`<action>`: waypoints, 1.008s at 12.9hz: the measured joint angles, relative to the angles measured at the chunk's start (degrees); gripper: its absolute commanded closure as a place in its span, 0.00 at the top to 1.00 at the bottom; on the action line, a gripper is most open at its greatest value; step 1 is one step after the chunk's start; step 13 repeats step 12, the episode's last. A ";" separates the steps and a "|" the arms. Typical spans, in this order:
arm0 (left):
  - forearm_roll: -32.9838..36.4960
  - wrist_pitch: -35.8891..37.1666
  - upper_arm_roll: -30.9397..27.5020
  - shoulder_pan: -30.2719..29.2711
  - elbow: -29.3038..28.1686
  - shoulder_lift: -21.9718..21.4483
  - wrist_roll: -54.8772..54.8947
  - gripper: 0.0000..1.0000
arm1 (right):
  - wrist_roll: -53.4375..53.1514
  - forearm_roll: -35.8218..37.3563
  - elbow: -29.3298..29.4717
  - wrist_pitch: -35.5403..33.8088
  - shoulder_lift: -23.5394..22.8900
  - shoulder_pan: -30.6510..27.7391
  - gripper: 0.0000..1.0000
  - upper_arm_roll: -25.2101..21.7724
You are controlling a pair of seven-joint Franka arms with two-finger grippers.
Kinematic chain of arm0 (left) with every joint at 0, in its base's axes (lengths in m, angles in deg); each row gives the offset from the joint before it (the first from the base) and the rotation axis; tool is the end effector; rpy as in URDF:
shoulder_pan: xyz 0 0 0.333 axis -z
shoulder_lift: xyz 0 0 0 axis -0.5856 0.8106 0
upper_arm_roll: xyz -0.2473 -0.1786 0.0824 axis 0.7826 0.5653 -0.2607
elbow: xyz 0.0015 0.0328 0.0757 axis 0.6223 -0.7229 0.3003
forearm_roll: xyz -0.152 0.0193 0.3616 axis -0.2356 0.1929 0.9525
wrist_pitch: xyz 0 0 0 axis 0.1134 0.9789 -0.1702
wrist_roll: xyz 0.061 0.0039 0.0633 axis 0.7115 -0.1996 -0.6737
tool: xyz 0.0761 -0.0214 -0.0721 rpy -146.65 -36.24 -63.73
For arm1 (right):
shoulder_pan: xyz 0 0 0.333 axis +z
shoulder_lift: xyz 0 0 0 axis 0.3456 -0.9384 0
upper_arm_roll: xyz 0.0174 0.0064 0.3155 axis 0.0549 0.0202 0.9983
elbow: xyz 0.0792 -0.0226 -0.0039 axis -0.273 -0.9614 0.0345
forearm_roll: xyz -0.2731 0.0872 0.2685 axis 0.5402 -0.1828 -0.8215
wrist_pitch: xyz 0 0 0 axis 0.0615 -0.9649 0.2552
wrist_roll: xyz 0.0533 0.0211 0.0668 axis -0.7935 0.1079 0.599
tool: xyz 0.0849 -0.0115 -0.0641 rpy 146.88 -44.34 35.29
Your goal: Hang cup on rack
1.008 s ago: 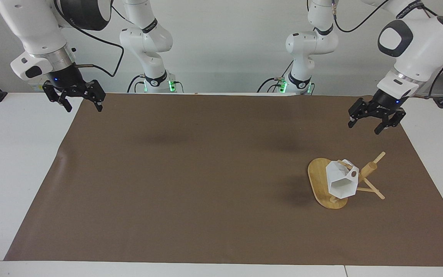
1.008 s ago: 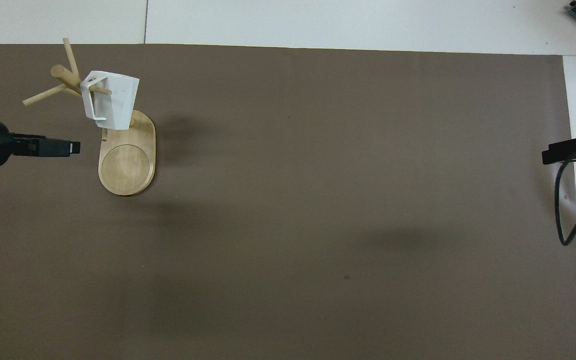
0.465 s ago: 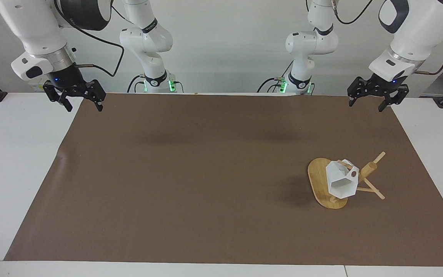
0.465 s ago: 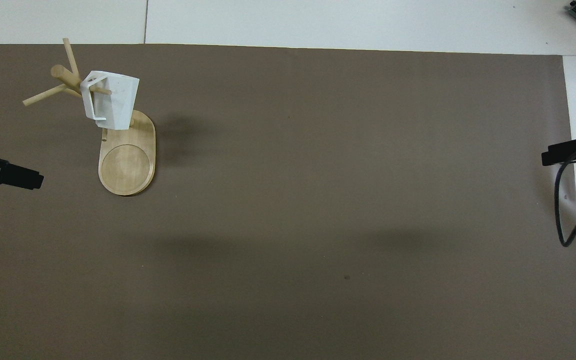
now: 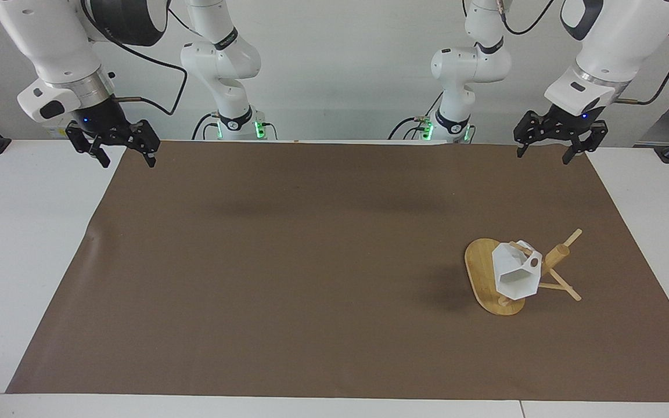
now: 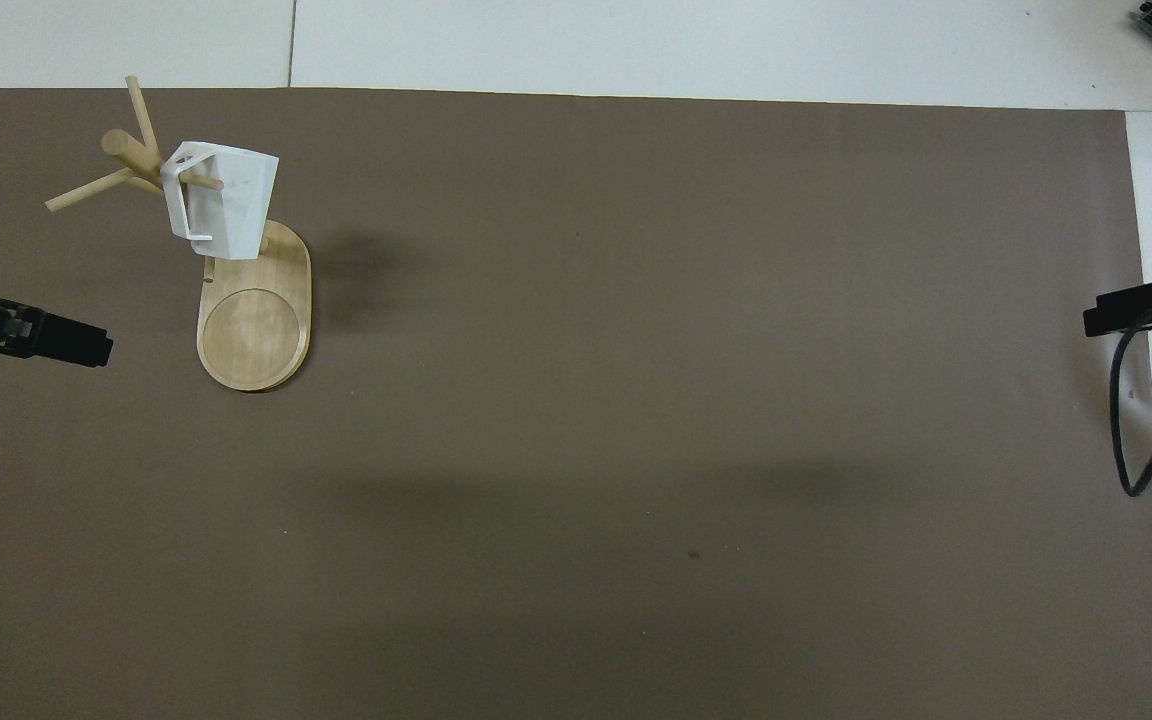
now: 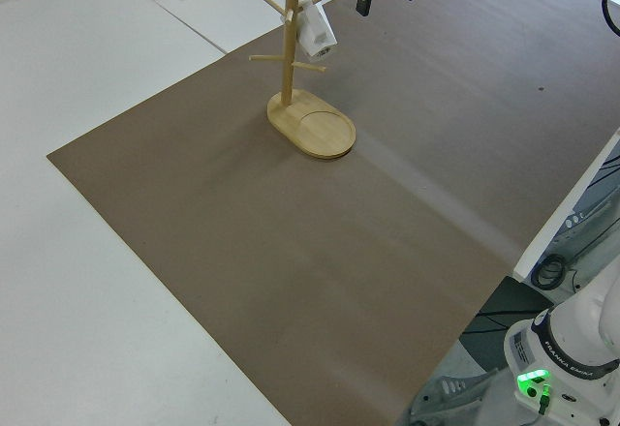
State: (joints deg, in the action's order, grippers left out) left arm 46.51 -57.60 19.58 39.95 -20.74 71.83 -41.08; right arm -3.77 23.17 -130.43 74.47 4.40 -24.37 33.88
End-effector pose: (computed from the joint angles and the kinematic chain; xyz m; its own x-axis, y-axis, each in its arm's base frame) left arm 0.5347 -0.0525 0.6378 0.9673 -0.2531 0.0139 -0.2531 -0.9674 -0.0036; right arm 0.5523 -0.0620 0.6166 0.9991 0.0083 0.0416 0.0081 -1.0000 0.0052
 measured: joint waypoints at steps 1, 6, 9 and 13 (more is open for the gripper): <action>0.01 0.72 -0.12 -0.08 0.81 0.32 -0.12 1.00 | 0.00 0.00 0.00 0.00 0.00 0.00 1.00 -0.07; 0.05 1.55 -0.54 -0.37 1.59 1.21 -0.41 1.00 | 0.00 0.00 0.00 0.00 0.00 0.00 1.00 -0.08; 0.05 1.54 -0.55 -0.65 1.59 1.28 -0.68 1.00 | 0.00 0.00 0.00 0.00 0.00 0.00 1.00 -0.07; 0.05 1.55 -0.50 -0.64 1.59 1.28 -1.41 1.00 | 0.00 0.00 0.00 0.00 0.04 0.02 1.00 -0.01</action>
